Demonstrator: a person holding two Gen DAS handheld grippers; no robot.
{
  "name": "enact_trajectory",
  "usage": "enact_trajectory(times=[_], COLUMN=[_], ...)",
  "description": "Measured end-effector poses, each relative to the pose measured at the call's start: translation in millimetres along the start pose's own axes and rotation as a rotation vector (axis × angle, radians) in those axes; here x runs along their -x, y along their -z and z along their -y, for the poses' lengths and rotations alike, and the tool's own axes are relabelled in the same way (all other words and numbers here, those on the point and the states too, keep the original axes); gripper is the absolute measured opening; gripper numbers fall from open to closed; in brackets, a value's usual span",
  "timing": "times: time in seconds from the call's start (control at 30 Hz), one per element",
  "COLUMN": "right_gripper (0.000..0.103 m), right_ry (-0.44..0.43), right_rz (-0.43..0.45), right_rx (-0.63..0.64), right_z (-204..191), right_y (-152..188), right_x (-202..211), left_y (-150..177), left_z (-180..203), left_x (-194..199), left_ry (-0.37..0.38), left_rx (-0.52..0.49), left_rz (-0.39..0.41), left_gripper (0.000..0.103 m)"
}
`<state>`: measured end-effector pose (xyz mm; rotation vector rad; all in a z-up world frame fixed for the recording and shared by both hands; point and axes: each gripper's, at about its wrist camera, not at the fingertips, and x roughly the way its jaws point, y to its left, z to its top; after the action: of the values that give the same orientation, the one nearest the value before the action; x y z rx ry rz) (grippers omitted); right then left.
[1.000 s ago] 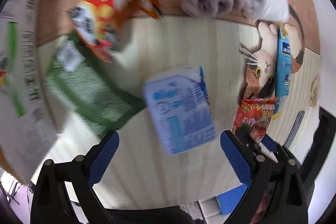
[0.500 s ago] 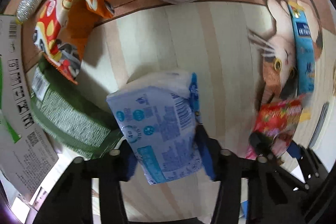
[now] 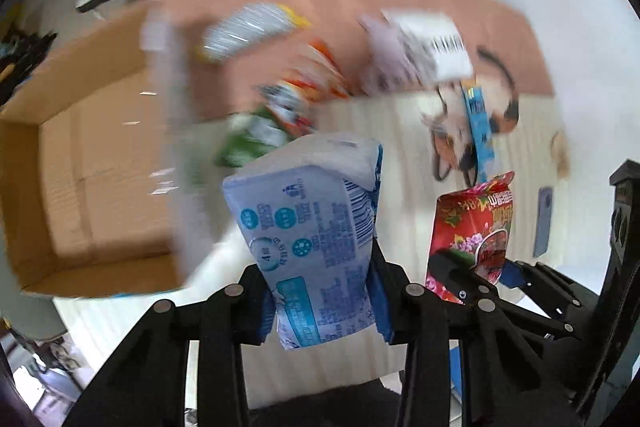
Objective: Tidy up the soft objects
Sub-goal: 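Carry both packs into the cardboard box and open both grippers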
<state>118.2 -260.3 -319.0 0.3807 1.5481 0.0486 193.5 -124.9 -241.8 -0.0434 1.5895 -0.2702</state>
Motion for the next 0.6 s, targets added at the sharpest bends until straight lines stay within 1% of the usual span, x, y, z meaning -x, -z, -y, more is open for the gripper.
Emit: enact_trajectory(times=[0.03, 0.07, 0.1, 0.17, 0.2, 0.23, 0.27, 0.3, 0.33, 0.4, 0.43, 0.53, 0.6], right_gripper=[0.048, 0.048, 0.048, 0.048, 0.048, 0.048, 0.048, 0.048, 0.048, 0.048, 0.048, 0.048, 0.048], right_ry=[-0.019, -0.044, -0.064, -0.098, -0.110, -0.113, -0.110, -0.104, -0.093, -0.075, -0.066, -0.030, -0.006], right_rz=[0.007, 0.017, 0.021, 0.010, 0.004, -0.002, -0.009, -0.015, -0.030, -0.056, -0.066, -0.094, -0.105], right_rx=[0.018, 0.040, 0.058, 0.096, 0.113, 0.130, 0.149, 0.162, 0.175, 0.184, 0.187, 0.186, 0.190], right_z=[-25, -51, -74, -116, -137, -155, -185, -205, -227, -264, -280, -305, -322], right_y=[-8, -12, -13, -19, -21, -23, -30, -35, -43, -57, -62, -79, -90], right_x=[21, 28, 29, 55, 49, 46, 38, 27, 9, -12, -24, -65, -88], left_y=[-7, -5, -5, -16, -20, -16, -19, -26, -26, -38, -43, -63, -76], left_z=[-9, -26, -50, -88, -115, -133, -153, -178, -194, -231, -240, -275, -286], left_x=[1, 18, 32, 47, 52, 56, 54, 50, 45, 25, 18, 0, -10], left_ry=[0.002, 0.004, -0.007, -0.017, -0.030, -0.041, -0.052, -0.059, -0.061, -0.045, -0.038, -0.005, 0.003], left_rx=[0.010, 0.022, 0.039, 0.065, 0.089, 0.106, 0.122, 0.148, 0.164, 0.205, 0.221, 0.254, 0.239], left_rz=[0.020, 0.035, 0.047, 0.052, 0.053, 0.053, 0.047, 0.034, 0.024, -0.022, -0.033, -0.075, -0.098], left_gripper=[0.036, 0.036, 0.036, 0.036, 0.036, 0.036, 0.036, 0.036, 0.036, 0.036, 0.036, 0.036, 0.036])
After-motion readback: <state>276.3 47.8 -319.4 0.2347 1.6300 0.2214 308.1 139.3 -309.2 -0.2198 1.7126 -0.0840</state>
